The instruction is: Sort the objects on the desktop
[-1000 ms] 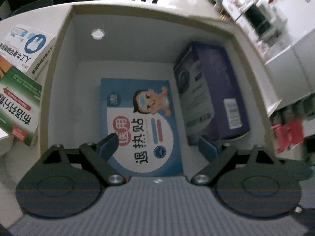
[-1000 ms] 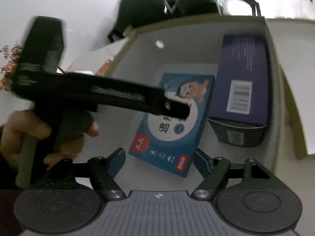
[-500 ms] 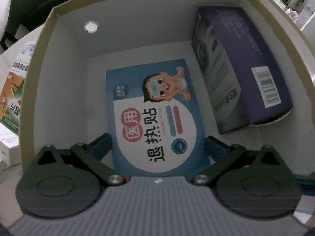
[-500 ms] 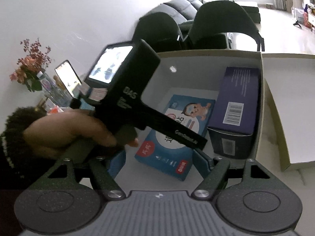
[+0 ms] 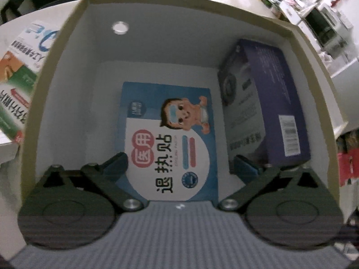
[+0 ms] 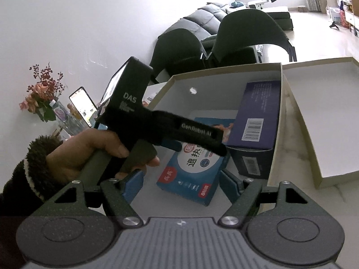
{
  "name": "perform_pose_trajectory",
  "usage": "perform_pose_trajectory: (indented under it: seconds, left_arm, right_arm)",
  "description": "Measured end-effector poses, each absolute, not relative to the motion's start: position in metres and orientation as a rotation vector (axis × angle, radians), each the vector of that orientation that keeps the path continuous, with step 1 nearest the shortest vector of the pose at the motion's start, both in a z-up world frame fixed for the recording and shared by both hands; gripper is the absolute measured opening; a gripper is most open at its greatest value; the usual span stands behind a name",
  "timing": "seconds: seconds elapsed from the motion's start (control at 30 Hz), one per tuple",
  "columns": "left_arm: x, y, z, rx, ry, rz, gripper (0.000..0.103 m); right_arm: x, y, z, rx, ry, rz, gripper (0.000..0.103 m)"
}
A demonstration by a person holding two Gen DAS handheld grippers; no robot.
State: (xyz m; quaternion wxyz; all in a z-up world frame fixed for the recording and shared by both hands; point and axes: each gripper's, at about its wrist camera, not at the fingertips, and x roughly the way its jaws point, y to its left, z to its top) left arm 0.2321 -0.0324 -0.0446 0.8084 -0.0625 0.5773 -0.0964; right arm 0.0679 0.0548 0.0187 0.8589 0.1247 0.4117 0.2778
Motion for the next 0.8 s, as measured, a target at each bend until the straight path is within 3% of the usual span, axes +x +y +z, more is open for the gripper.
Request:
perform_pose_trajectory:
  seconds: [0.23, 0.47, 0.8]
  left_arm:
    - [0.235, -0.066, -0.045, 0.150, 1.230, -0.117, 0.103]
    - [0.255, -0.060, -0.050, 0.100, 1.332, -0.158, 0.103]
    - [0.247, -0.053, -0.044, -0.015, 1.297, -0.300, 0.103]
  right_arm:
    - [0.066, 0.051, 0.019, 0.264, 0.857, 0.576, 0.077]
    - [0.068, 0.049, 0.018, 0.277, 0.856, 0.562, 0.077]
    - [0.067, 0.057, 0.015, 0.290, 0.860, 0.579, 0.077]
